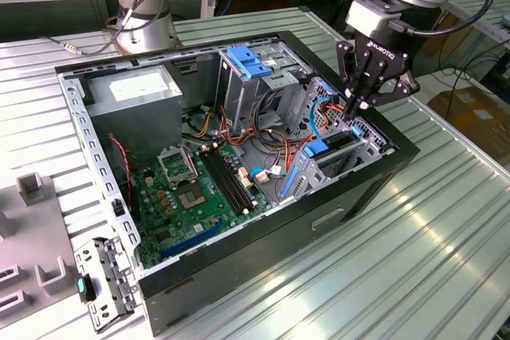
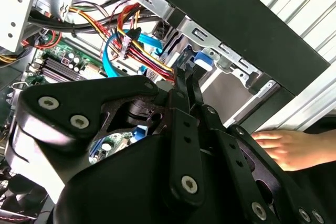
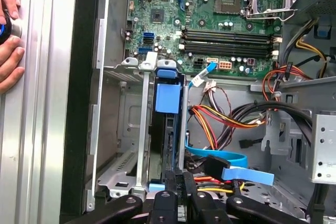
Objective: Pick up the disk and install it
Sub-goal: 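Insert the first disk wire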
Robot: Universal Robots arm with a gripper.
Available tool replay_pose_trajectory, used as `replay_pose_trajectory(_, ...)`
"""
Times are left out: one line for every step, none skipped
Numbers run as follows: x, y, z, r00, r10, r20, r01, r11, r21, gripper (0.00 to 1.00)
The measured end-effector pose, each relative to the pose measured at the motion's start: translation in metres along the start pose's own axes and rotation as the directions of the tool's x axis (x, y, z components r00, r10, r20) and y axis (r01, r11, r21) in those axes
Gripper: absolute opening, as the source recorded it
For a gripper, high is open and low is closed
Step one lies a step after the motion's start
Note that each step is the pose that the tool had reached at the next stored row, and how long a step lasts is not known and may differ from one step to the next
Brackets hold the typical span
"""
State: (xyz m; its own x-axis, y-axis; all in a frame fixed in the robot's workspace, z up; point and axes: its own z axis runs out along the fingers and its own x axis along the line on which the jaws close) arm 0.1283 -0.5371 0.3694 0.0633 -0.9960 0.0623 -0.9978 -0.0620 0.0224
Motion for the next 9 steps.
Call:
replay_pose_trajectory(0.0007,0.0002,0.0009,1.0,0.0,0.0,0.0,1.0,0.0,0.16)
replay_pose_trajectory(0.0007,0.0028,0.0019,1.0,0.0,0.0001,0.0,1.0,-0.0001,0.16)
replay_pose_trajectory(0.0006,0.0045,0.0027,1.0,0.001,0.0001,-0.001,1.0,-0.0001,0.16)
replay_pose_trajectory(0.0004,0.0057,0.0037,1.0,0.003,0.0002,-0.003,1.0,-0.0002,0.16)
replay_pose_trajectory(0.0004,0.0057,0.005,1.0,0.006,0.0004,-0.006,1.0,-0.0003,0.16)
replay_pose_trajectory(0.0003,0.0057,0.0062,0.9999,0.013,0.0002,-0.013,0.9999,-0.0008,0.16)
replay_pose_trajectory(0.0002,0.0057,0.0076,0.9998,0.021,0.0005,-0.021,0.9998,-0.0013,0.16)
replay_pose_trajectory(0.0001,0.0057,0.0091,0.9995,0.03,0.0006,-0.03,0.9995,-0.0019,0.16)
replay_pose_trajectory(0.0,0.0057,0.011,0.9992,0.041,0.001,-0.041,0.9992,-0.0025,0.16)
